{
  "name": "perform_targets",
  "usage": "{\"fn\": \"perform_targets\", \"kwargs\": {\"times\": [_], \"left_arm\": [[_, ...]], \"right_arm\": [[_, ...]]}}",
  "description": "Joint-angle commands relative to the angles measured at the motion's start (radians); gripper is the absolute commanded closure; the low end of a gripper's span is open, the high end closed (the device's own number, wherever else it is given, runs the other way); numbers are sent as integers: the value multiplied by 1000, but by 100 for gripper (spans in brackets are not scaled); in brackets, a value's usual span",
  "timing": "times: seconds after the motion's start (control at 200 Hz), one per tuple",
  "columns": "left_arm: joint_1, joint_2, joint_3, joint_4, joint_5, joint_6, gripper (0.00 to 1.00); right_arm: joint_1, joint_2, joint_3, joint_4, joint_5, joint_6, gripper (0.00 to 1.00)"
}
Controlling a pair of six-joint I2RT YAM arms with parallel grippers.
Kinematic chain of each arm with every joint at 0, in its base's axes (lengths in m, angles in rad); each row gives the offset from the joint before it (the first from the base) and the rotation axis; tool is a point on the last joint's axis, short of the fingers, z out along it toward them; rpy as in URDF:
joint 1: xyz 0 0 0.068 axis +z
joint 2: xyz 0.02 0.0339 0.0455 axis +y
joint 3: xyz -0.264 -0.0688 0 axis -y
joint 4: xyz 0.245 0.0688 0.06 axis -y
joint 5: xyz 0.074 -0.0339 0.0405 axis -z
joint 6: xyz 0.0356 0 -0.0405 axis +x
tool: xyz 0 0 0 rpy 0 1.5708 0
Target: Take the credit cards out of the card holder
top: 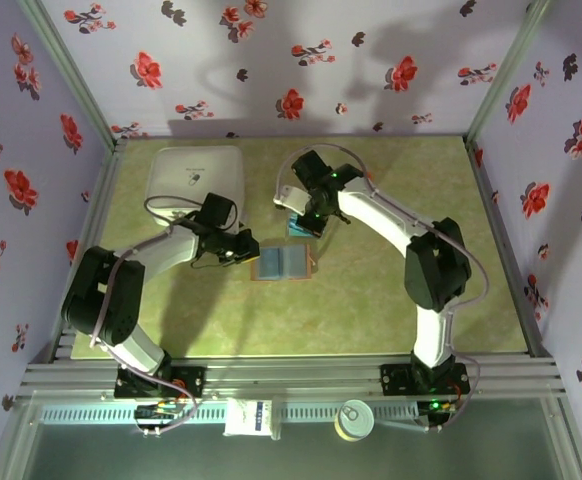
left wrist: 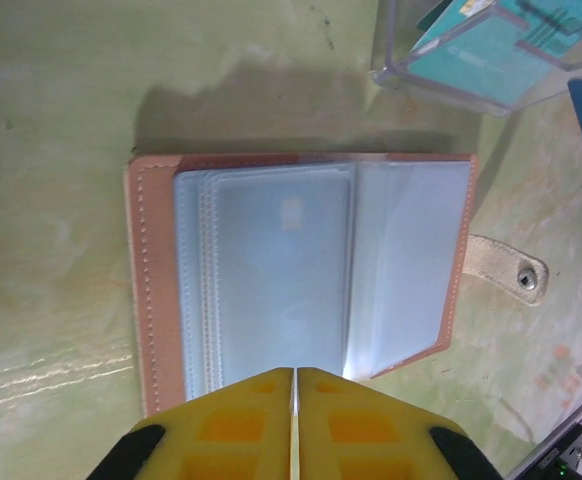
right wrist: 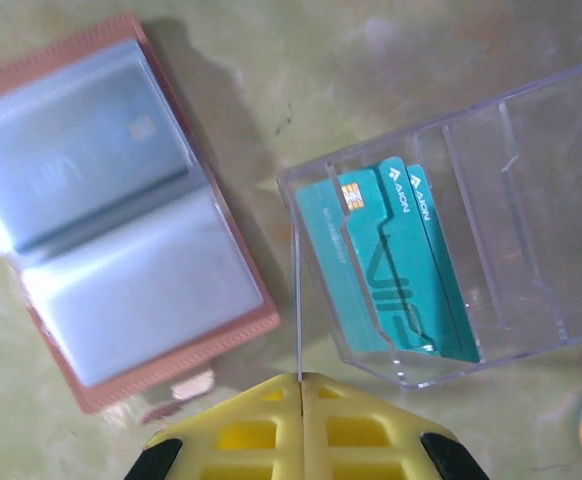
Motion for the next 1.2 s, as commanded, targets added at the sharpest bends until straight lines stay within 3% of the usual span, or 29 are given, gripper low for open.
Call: {"fn": "perform_targets", "kwargs": {"times": [0.0, 0.62, 0.99, 1.105, 1.195], "left_arm": [[12, -33, -19, -33, -8, 30, 90], [40, -49, -63, -39, -8, 39, 90], [51, -27, -55, -47, -5, 42, 90], [52, -23, -41, -59, -4, 50, 90], [52, -28, -36, -66, -2, 58, 90]], "right_arm": [[-34, 52, 105, -159, 12, -181, 100], [-127, 344, 603, -353, -85, -334, 100], [-127, 444, 644, -330, -80, -373, 100], [-127, 443, 643, -302, -53, -364, 82], [-132, 429, 641, -265, -31, -331, 79]]}}
